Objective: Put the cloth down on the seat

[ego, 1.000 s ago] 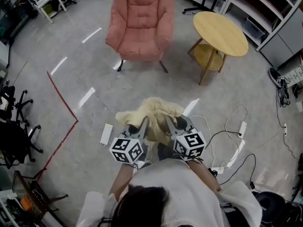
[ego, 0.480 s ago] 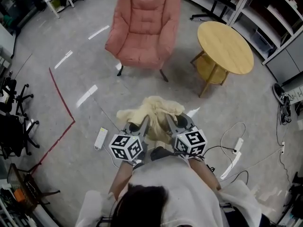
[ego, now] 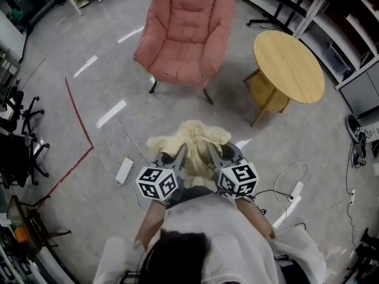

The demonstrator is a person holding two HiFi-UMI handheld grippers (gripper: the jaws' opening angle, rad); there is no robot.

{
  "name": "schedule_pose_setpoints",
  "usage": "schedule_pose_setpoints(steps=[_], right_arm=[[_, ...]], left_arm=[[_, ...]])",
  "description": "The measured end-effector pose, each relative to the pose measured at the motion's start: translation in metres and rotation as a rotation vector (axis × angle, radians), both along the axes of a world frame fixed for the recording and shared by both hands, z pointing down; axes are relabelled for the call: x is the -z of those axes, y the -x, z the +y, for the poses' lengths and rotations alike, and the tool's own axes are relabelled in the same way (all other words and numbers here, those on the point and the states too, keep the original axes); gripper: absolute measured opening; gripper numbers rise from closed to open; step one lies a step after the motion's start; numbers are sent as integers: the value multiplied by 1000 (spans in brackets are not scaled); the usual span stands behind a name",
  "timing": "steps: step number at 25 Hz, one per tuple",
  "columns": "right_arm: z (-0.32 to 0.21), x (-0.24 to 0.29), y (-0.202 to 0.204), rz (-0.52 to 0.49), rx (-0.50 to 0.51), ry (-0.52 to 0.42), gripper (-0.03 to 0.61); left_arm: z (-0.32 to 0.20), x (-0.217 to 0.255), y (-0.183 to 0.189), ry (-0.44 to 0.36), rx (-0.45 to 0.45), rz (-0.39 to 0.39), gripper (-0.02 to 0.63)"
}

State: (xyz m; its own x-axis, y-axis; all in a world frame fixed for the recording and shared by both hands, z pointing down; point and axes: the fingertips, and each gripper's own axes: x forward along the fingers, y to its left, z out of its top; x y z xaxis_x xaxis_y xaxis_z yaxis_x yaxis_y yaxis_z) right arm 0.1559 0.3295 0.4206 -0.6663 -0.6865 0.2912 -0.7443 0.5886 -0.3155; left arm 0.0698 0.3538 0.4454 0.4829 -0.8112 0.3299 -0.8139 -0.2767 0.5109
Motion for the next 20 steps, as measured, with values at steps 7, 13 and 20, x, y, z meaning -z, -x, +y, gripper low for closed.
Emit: schedule_pose_setpoints(steps=[7,13,20], right_arm=[[-10,-4,-2,-1,-2,3,81],[-13,-4,-3,8,-8,-1,83],[-23,-8,-5,16,-27,11,81]], left_arm=[[-11,-4,-1,8,9,-5,60],[-15,-7,-3,8,-1,9,60],[-28,-11,-4,7,-40,3,60]])
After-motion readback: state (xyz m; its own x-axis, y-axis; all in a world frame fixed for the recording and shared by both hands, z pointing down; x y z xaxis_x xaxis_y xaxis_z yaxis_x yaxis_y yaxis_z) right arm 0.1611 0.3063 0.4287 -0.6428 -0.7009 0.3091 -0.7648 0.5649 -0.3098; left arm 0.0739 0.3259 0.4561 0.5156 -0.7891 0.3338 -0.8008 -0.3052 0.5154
